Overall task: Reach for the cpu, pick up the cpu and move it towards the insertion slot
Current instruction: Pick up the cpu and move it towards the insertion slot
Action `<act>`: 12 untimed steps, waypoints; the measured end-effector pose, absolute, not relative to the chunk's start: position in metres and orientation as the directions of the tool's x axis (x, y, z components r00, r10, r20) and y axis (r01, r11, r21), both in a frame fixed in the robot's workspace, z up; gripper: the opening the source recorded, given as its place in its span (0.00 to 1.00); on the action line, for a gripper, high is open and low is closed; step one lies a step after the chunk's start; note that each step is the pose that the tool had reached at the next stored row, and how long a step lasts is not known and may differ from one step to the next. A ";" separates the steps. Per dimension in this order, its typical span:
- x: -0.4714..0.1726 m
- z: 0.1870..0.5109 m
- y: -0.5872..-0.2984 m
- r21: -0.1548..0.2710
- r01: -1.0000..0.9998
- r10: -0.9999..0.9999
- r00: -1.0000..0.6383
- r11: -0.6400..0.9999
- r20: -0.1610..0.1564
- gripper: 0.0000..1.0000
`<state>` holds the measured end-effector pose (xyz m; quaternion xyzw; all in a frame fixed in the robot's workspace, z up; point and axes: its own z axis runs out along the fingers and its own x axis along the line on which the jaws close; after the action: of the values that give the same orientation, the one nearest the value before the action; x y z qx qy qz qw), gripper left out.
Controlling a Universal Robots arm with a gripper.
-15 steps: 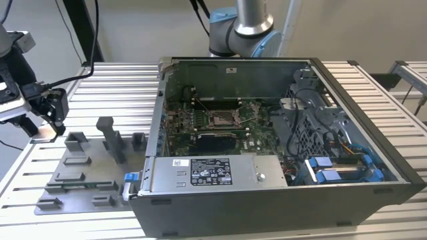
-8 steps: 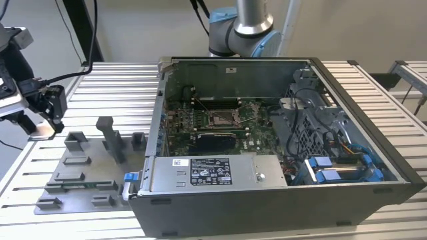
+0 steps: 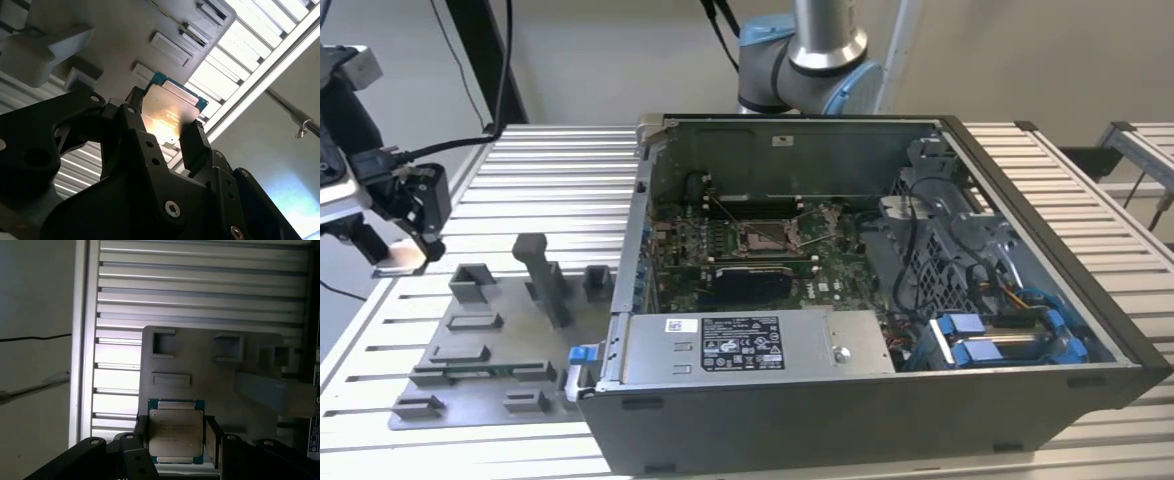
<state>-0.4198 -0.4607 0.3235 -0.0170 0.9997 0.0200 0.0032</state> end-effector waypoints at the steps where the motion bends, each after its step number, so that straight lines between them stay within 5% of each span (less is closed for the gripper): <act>1: -0.420 0.324 -0.461 0.040 -0.034 -0.034 -0.999 0.999 -0.007 0.00; 12: -0.420 0.334 -0.461 0.040 -0.034 -0.034 -0.999 0.999 -0.007 0.00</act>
<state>-0.4198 -0.4607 0.3341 -0.0170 0.9996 0.0200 0.0033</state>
